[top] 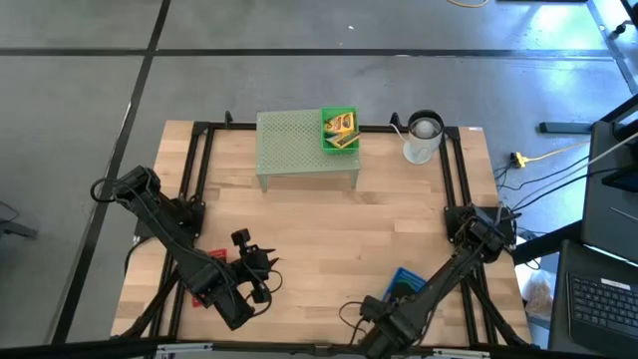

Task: Pick & Place Office Desk Supplies
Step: Put the blue bin on the shelf

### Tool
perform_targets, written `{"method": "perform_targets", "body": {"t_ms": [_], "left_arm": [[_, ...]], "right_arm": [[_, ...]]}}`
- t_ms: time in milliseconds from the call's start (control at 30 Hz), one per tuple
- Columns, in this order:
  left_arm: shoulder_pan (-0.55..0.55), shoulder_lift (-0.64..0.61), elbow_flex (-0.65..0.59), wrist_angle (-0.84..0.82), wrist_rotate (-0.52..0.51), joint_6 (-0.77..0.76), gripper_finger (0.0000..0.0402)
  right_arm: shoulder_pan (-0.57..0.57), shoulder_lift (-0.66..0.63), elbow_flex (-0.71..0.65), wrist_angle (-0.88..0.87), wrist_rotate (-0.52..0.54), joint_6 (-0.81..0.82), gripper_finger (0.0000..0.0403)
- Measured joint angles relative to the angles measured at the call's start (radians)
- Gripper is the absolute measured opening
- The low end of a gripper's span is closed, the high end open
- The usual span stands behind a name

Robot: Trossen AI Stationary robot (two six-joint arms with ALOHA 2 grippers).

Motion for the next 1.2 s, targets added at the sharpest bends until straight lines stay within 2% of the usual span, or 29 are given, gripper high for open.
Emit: {"method": "perform_targets", "body": {"t_ms": [200,367,567,733,933,1200], "left_arm": [[0.000,0.000,0.000,0.000,0.000,0.000,0.0097],[0.000,0.000,0.000,0.000,0.001,0.000,0.0097],[-0.001,0.000,0.000,-0.002,0.012,0.016,0.0097],[-0.029,0.000,0.000,-0.005,0.028,0.007,0.0097],[-0.096,0.000,0.000,-0.005,0.021,0.004,0.0097],[-0.164,0.000,0.000,-0.008,-0.056,-0.009,0.0097]], "right_arm": [[-0.061,-0.040,0.007,-0.009,0.015,-0.137,0.0011],[-0.114,-0.042,0.118,-0.117,0.121,-0.286,0.0011],[-0.178,-0.044,0.289,-0.147,0.271,-0.471,0.0011],[-0.221,-0.044,0.394,-0.180,0.344,-0.602,0.0011],[-0.271,-0.043,0.450,-0.180,0.415,-0.828,0.0011],[-0.363,-0.043,0.514,-0.155,0.585,-1.084,0.0010]]}}
